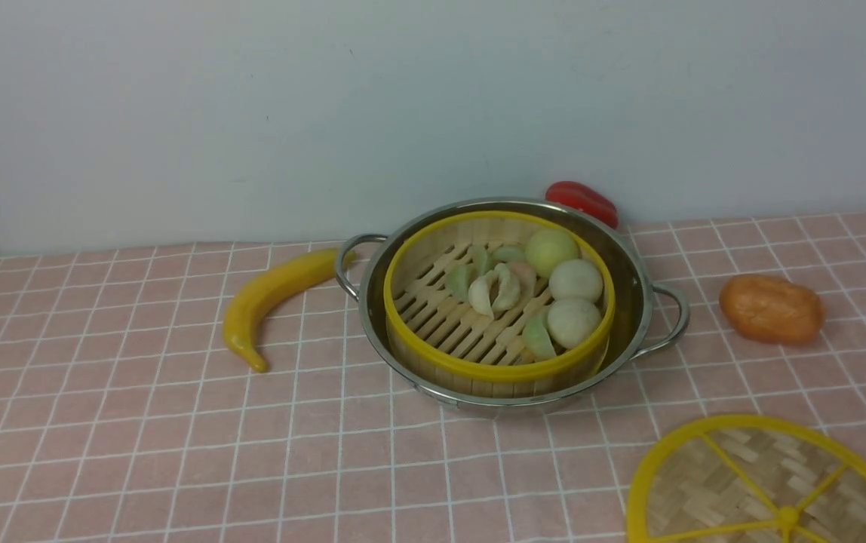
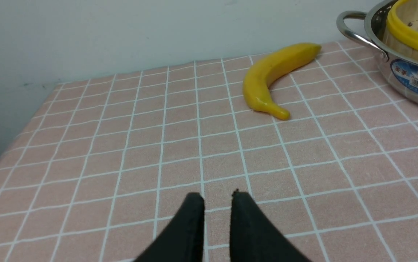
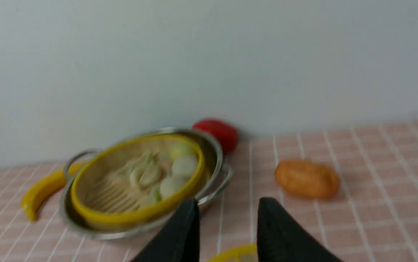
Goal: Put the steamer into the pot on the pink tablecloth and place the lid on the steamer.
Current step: 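Move the gripper down to the bamboo steamer lid and grasp its center knob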
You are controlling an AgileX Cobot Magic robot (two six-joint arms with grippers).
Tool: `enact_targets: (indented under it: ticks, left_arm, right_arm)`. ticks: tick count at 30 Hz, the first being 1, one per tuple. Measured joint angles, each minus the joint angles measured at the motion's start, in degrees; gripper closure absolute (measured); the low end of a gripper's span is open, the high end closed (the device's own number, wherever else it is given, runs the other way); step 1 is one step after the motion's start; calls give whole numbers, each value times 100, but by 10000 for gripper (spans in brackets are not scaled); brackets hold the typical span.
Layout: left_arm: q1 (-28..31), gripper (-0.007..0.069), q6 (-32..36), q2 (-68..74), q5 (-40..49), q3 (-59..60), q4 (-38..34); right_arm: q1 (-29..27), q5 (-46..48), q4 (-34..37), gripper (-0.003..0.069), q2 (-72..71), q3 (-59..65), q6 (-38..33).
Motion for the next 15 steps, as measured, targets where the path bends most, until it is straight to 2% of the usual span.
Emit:
enact_targets:
  ticks: [1, 6, 9, 10, 13, 15]
  left_arm:
    - [0, 517, 0, 0, 0, 0, 0]
    - [5, 508, 0, 0, 0, 0, 0]
    - [5, 501, 0, 0, 0, 0, 0]
    - [5, 499, 0, 0, 0, 0, 6]
    - [5, 496, 0, 0, 0, 0, 6]
    - [5, 496, 0, 0, 0, 0, 6]
  right_arm:
    - [0, 415, 354, 414, 227, -178, -26]
    - [0, 1301, 986, 414, 811, -413, -335]
    - [0, 2188, 1209, 414, 1423, -658, -1390]
    - [0, 2211, 1209, 414, 1502, -673, -1465]
    - [0, 2229, 1251, 414, 2222, -908, -2557]
    - [0, 2134, 1251, 414, 2530, -969, -2772]
